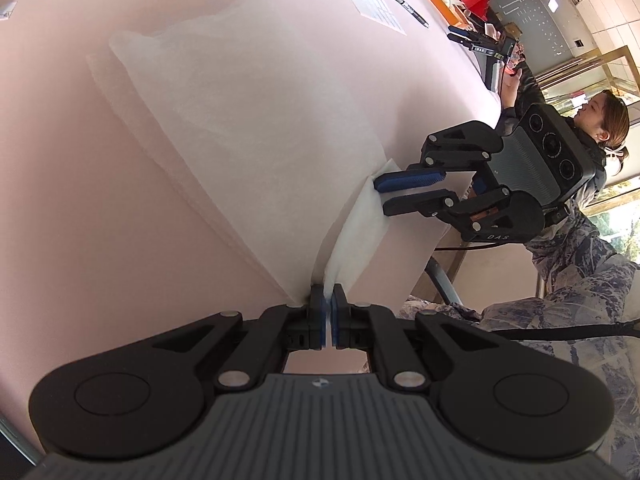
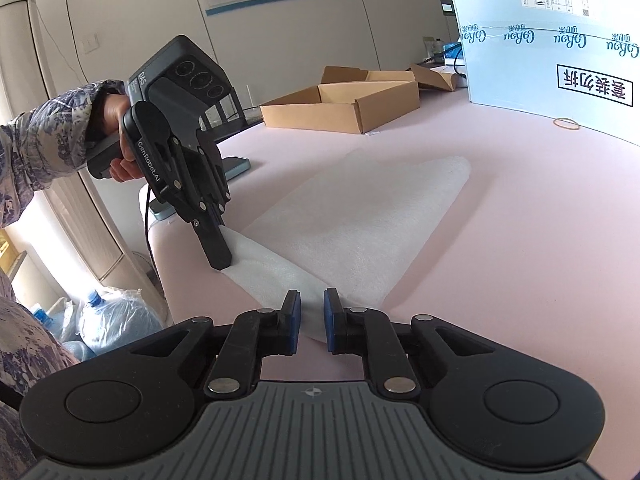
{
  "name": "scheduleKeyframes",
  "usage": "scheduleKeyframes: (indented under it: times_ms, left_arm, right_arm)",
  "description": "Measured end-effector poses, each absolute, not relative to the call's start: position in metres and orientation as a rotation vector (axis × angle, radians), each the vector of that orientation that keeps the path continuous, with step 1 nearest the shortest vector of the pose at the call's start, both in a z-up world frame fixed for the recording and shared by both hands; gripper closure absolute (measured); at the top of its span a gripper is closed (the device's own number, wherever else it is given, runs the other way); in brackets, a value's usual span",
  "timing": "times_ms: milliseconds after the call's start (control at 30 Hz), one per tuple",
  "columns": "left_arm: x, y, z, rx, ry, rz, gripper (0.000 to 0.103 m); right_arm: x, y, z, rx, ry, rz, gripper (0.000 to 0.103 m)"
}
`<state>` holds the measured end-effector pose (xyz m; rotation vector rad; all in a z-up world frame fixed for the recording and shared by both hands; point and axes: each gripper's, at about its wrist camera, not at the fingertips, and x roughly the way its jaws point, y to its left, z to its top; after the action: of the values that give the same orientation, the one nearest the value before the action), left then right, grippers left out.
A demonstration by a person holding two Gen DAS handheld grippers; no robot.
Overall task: Fold shopping bag
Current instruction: 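Open both tools and release the folded bag onto the table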
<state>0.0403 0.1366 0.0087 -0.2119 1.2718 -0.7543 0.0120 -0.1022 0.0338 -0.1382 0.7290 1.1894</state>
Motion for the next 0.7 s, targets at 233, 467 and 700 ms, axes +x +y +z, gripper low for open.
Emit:
scheduleKeyframes:
  times_ms: [233, 467, 700]
  left_arm:
    - [-0.044, 0.109, 0.066, 0.060, 0.903, -0.512, 0.078]
    - [-0.099, 0.063, 0.058, 0.216, 0.747, -0.416, 0.074]
    - [-0.077, 0.056, 0.038, 0.179, 0.768, -0.423, 0.085]
  right_arm:
    - [0.008, -0.097, 0.036, -0.224, 0.706, 1.199, 0.092]
    - [0.000, -0.092, 0.037, -0.284, 0.681, 1.190, 0.092]
    - [-0.012, -0.089, 0.036, -0.338, 0.635, 1.158, 0.092]
